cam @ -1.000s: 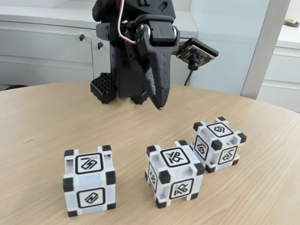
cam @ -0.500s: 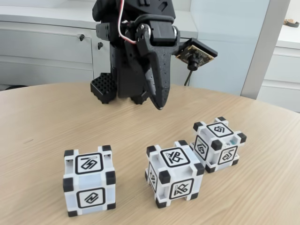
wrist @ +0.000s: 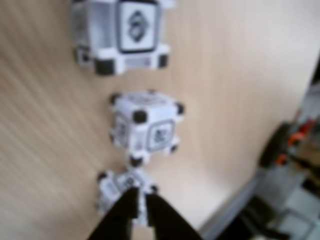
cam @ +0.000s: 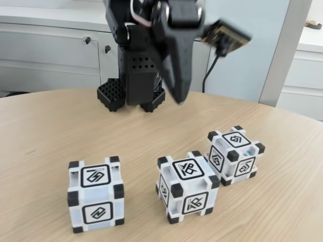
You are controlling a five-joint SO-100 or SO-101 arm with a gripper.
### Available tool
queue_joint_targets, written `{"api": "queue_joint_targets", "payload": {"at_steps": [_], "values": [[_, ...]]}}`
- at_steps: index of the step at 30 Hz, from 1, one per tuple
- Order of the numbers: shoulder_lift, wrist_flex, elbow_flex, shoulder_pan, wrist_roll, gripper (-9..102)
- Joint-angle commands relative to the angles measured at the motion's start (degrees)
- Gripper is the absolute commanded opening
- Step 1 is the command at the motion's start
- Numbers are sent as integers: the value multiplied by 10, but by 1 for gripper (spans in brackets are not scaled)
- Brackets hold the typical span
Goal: Stack cubes from left to right.
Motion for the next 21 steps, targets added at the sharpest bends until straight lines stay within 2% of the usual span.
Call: {"api": "queue_joint_targets", "payload": {"at_steps": [1, 10, 15, 21], "values": [[-160, -12, -110, 3, 32, 0], [-481, -4, -269, -5, 127, 0], [-506, -4, -275, -18, 151, 0], [-506, -2, -271, -126, 158, 1]]}}
